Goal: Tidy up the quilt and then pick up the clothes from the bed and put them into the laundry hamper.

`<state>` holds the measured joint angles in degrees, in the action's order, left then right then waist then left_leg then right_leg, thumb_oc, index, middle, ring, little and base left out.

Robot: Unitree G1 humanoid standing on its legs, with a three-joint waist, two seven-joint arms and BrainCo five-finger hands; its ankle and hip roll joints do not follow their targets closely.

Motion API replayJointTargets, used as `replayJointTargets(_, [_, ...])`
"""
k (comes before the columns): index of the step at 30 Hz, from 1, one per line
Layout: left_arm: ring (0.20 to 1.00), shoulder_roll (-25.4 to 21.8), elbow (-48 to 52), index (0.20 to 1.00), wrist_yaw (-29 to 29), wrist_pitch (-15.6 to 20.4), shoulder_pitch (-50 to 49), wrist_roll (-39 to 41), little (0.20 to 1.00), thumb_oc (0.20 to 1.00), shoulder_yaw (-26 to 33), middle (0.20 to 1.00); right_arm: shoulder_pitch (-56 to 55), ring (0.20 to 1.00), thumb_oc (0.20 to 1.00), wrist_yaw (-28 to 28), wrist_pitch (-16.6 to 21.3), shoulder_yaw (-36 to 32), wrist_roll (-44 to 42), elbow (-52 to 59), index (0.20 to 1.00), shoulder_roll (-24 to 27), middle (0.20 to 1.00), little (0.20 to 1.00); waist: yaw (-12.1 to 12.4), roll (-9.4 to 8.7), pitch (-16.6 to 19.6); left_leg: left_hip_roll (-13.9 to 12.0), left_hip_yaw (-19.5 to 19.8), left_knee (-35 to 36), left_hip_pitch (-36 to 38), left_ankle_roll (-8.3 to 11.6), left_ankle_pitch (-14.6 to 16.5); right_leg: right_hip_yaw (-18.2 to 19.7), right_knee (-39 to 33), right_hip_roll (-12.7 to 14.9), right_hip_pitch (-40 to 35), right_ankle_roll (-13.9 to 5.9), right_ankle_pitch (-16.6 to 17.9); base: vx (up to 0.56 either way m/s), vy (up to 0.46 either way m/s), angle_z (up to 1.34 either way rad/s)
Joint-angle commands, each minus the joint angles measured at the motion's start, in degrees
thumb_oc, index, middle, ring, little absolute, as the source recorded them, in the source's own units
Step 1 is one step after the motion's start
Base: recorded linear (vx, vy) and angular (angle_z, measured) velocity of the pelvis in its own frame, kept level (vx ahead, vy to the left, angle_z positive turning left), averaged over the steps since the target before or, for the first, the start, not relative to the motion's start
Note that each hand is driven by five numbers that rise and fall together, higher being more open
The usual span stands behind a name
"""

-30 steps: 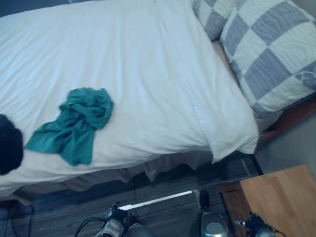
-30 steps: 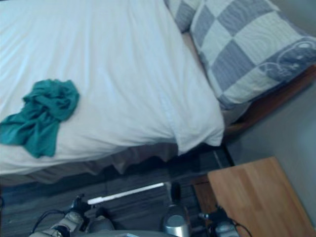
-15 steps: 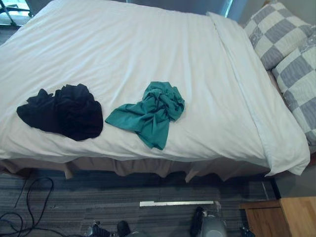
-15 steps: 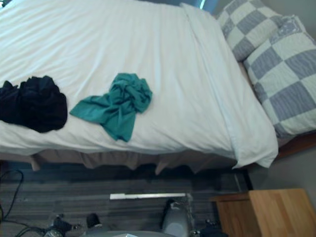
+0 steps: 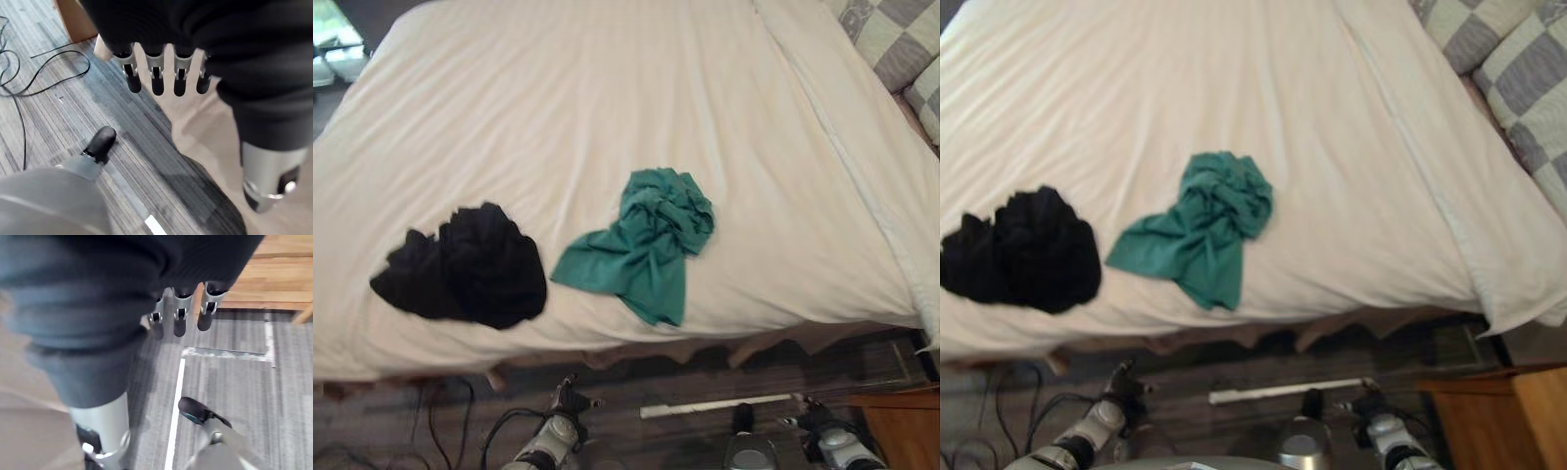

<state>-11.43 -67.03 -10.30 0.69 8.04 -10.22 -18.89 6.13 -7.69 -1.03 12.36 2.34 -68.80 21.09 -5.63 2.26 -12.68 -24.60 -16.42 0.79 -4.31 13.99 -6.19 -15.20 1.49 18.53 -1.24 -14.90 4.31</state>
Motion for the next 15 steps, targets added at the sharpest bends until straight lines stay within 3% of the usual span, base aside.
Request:
replayJointTargets(1, [1.000,-4.9,-0.6,1.000,-0.3,0.1,3.4,-2.1,1.000,1.000,0.0,1.000,2.2,1.000,1.000,-0.6,0.6,2.0,-0.2,6.9,1.000,-7.0,1.000,1.000,1.0,-5.07,0.0,3.3,-2.8,-5.2,0.2,-0.08,3.7,-3.6,3.3,11.1,5.1,-0.10,7.3,0.02,0.339,-0.35])
replayJointTargets(2, [1.000,-5.2,-0.4,1.000,-0.3,0.1,3.1,-1.8,1.000,1.000,0.6,1.000,2.4,1.000,1.000,-0.2,0.9,3.1,-0.3,8.8,1.000,-7.5,1.000,1.000,1.6,-5.02,-0.3,4.2,-5.3,-4.3,2.0,-0.99,4.1,-7.4,5.1,12.4,5.2,0.30,7.8,0.03,0.345,-0.87])
replayJointTargets(3, [1.000,-5.5,-0.6,1.000,-0.2,-0.1,2.8,-1.9,1.000,1.000,0.8,1.000,2.6,1.000,1.000,0.1,1.1,4.3,0.1,9.9,1.000,-8.0,1.000,1.000,1.5,-5.12,-0.3,5.3,-6.2,-2.7,3.3,-1.82,4.0,-8.5,7.4,11.9,6.0,0.98,7.0,0.08,0.569,-1.12])
replayJointTargets(4, [1.000,-5.9,-1.2,1.000,0.3,-0.6,2.2,-3.2,1.000,1.000,0.4,1.000,2.0,1.000,1.000,0.8,1.8,6.7,1.3,12.2,1.000,-8.4,1.000,1.000,-0.3,-5.24,-0.2,7.7,-5.8,0.5,4.8,-3.26,3.2,-2.6,8.9,3.5,7.3,2.41,1.4,0.11,0.534,-1.16])
replayJointTargets(6, [1.000,-5.8,-1.9,1.000,1.0,-1.1,1.3,-4.2,1.000,1.000,0.4,1.000,0.5,1.000,1.000,1.0,2.2,7.6,0.8,12.3,1.000,-8.2,1.000,1.000,-1.1,-4.96,0.1,10.3,-4.2,2.4,5.8,-4.59,3.1,5.2,8.3,-5.8,7.8,3.08,-4.3,0.11,0.394,-0.11])
replayJointTargets(7, [1.000,-5.6,-2.4,1.000,1.4,-1.1,1.1,-4.2,1.000,1.000,0.8,1.000,0.1,1.000,1.000,1.2,2.1,7.3,0.4,11.7,1.000,-8.0,1.000,1.000,-1.2,-4.87,0.1,11.7,-3.3,2.9,6.5,-5.16,3.3,6.7,8.6,-7.7,7.8,3.24,-4.8,0.07,0.182,0.81])
replayJointTargets(8, [1.000,-5.4,-3.9,1.000,1.0,-1.5,1.3,-2.9,1.000,1.000,2.0,1.000,0.2,1.000,1.000,0.9,1.9,7.1,-0.3,10.9,1.000,-8.3,1.000,1.000,-0.7,-4.95,0.4,13.7,-2.6,3.2,6.8,-5.95,3.7,6.1,7.4,-8.1,6.2,4.61,-5.3,0.03,0.063,1.42])
replayJointTargets(10, [1.000,-5.3,-5.2,1.000,0.6,-1.6,0.9,-2.0,1.000,1.000,3.2,1.000,0.2,1.000,1.000,0.9,1.7,6.9,-0.3,9.9,1.000,-8.3,1.000,1.000,-0.3,-5.10,1.2,14.7,-2.1,3.3,6.6,-6.25,3.9,5.5,4.2,-7.6,4.0,4.41,-5.4,0.00,-0.038,1.46])
replayJointTargets(13, [1.000,-4.7,-6.0,1.000,0.5,-1.8,-0.3,-0.9,1.000,1.000,5.0,1.000,0.1,1.000,1.000,0.9,1.4,6.3,-0.3,7.6,1.000,-8.3,1.000,1.000,0.4,-4.78,2.0,14.7,-2.5,3.4,6.7,-6.06,3.8,4.3,0.8,-7.0,2.1,4.00,-4.8,0.02,-0.090,0.30])
replayJointTargets(15, [1.000,-2.6,-7.3,1.000,0.1,-1.8,-3.5,3.2,1.000,1.000,8.6,1.000,0.2,1.000,1.000,0.1,0.0,4.8,1.2,3.0,1.000,-7.6,1.000,1.000,1.5,-3.30,2.0,15.0,-1.5,3.5,6.1,-5.85,3.3,4.2,-3.6,-6.9,0.7,3.80,-3.9,0.01,-0.125,0.00])
